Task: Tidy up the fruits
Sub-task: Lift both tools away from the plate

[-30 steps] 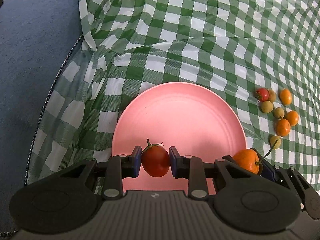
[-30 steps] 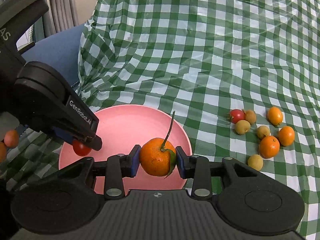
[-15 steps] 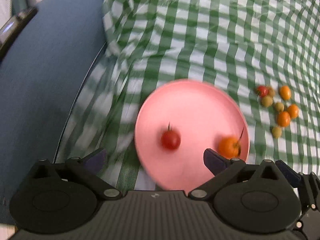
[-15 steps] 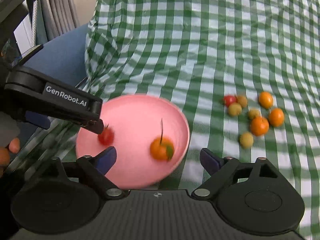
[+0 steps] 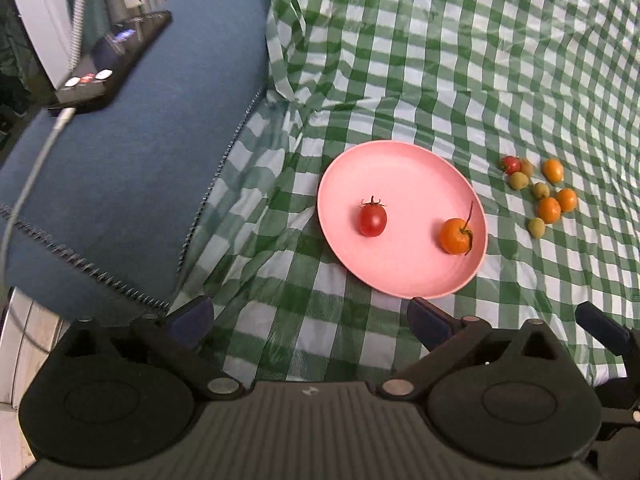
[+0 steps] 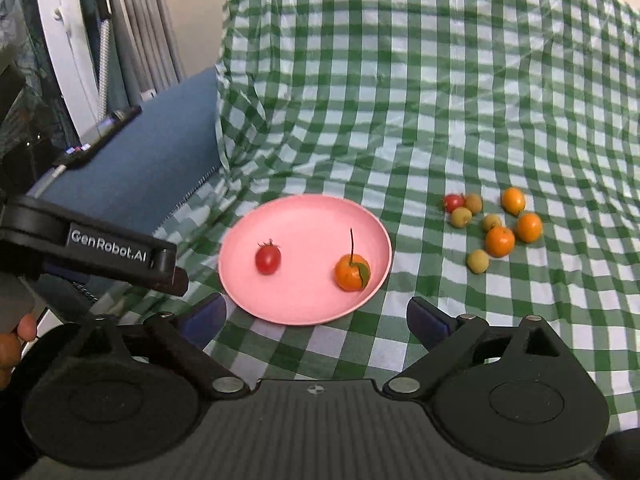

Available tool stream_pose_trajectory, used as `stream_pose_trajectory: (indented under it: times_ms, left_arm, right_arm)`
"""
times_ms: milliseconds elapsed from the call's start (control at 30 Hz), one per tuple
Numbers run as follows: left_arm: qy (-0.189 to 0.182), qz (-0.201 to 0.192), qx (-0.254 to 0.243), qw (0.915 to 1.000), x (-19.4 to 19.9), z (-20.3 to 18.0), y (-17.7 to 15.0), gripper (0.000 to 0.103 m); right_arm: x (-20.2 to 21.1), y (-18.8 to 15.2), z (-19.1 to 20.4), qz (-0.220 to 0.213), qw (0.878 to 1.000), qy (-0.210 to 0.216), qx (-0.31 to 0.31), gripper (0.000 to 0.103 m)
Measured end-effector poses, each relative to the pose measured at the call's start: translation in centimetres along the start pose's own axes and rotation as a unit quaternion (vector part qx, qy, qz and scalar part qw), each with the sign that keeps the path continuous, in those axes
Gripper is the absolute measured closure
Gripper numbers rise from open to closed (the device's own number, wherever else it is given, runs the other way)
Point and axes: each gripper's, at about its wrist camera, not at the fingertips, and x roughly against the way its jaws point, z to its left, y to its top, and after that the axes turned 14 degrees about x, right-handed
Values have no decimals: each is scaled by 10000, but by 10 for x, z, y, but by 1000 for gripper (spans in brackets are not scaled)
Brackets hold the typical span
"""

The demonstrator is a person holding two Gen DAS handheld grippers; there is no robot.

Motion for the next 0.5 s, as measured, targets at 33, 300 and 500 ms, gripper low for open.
stream_pose_trajectory:
  times_ms: [33,300,500]
  left_arm:
    - [25,-40,19,10000,5,1,-3,0]
    - [32,-283,-2,9996,40,7,-31,0]
    - [-19,-454,-4,9990,60,12,-41,0]
  right_arm:
    - [6,0,2,-42,10000,-18,-4,5]
    - [48,-7,3,-391,9985,-330,-178,1]
    - [69,-5,8,-703,9960,-546,-113,1]
